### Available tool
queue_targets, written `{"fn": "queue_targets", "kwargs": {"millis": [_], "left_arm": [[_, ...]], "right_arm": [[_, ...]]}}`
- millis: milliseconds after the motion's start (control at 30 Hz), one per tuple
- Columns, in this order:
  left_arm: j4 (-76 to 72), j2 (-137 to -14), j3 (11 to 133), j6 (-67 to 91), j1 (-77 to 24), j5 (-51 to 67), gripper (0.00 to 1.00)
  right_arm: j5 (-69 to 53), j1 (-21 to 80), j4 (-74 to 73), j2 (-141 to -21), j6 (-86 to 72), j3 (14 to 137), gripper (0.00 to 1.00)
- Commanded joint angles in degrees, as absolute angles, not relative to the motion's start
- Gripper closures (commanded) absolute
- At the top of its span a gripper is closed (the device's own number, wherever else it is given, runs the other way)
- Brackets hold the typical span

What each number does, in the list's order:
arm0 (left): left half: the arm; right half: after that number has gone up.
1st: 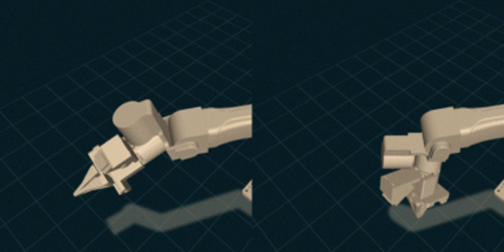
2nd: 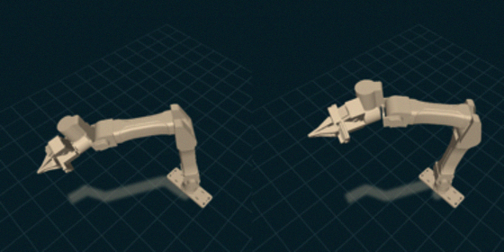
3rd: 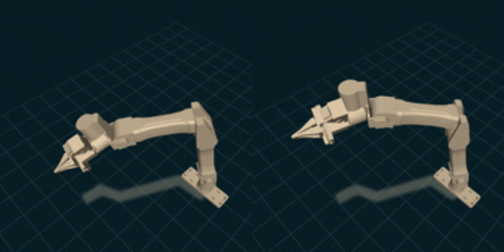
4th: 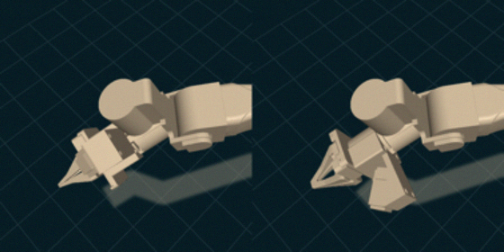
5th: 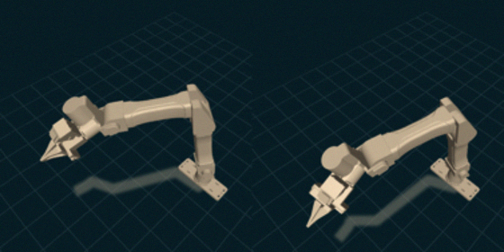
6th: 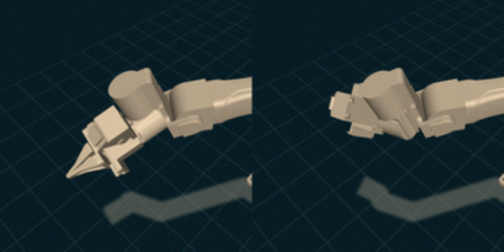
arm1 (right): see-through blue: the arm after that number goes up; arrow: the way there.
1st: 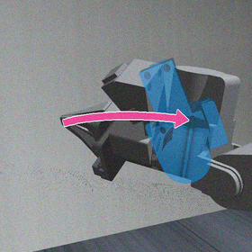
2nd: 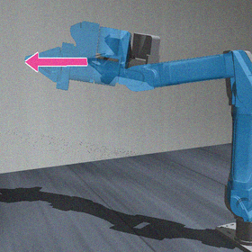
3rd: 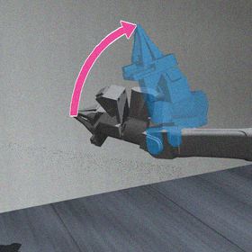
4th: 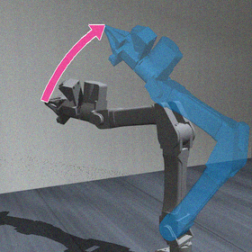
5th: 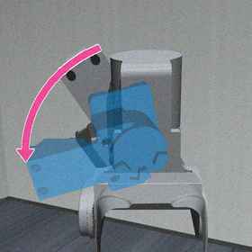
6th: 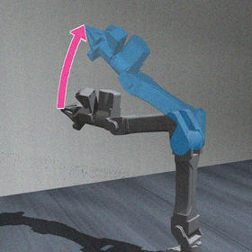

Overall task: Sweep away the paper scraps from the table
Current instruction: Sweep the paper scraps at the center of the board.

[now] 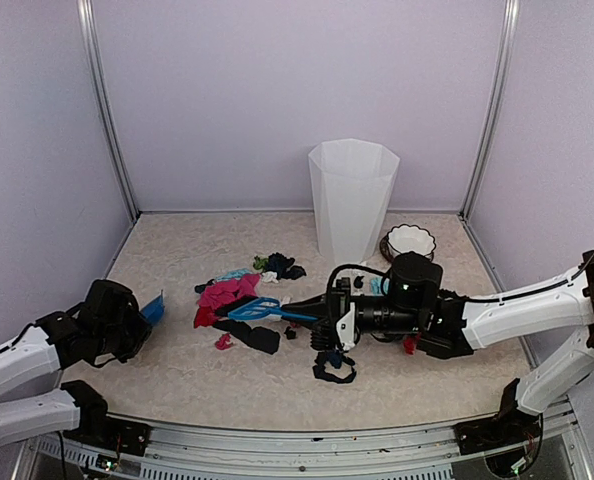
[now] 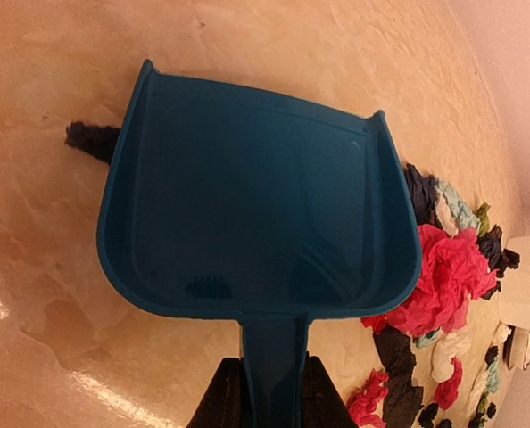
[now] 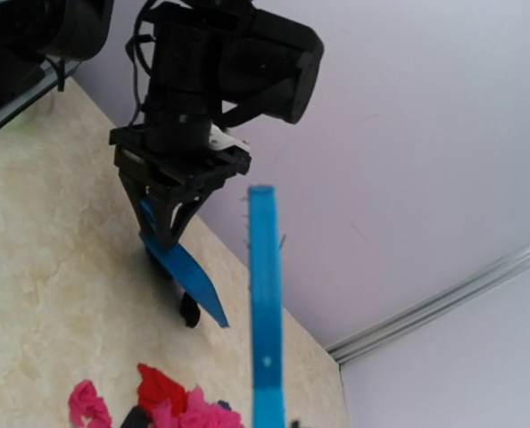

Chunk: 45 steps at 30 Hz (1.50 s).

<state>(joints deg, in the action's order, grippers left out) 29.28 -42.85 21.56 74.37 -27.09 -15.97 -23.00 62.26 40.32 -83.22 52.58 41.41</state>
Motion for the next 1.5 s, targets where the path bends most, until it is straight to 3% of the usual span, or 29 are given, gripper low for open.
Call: {"fn": "queue_targets", "kwargs": {"millis": [0,500,967,1267,1467], "left_arm": [[22.5,-48.2,22.4,76.1,-32.0,-14.5,1.00],[5.9,-69.3,31.7,78.9,-48.7,-16.2,1.00],[3.3,-83.3,46.1,73.3,-60.3,-20.2,1.00],[12.5,-81.1,52.4,65.5,-64.3,-25.0,1.00],[20.7,-74.6,53.9,60.0,-65.0,-28.6,1.00]], "right_arm": [[-21.2,62.8,42.3,-81.2,51.2,39.7,1.00],[-14.9,62.8,40.6,-74.9,50.9,36.6,1.00],[-2.9,62.8,38.3,-60.8,43.5,31.3,1.00],[8.2,60.6,26.3,-55.9,30.1,34.1,1.00],[8.6,54.9,18.1,-55.5,17.3,37.0,1.00]]}}
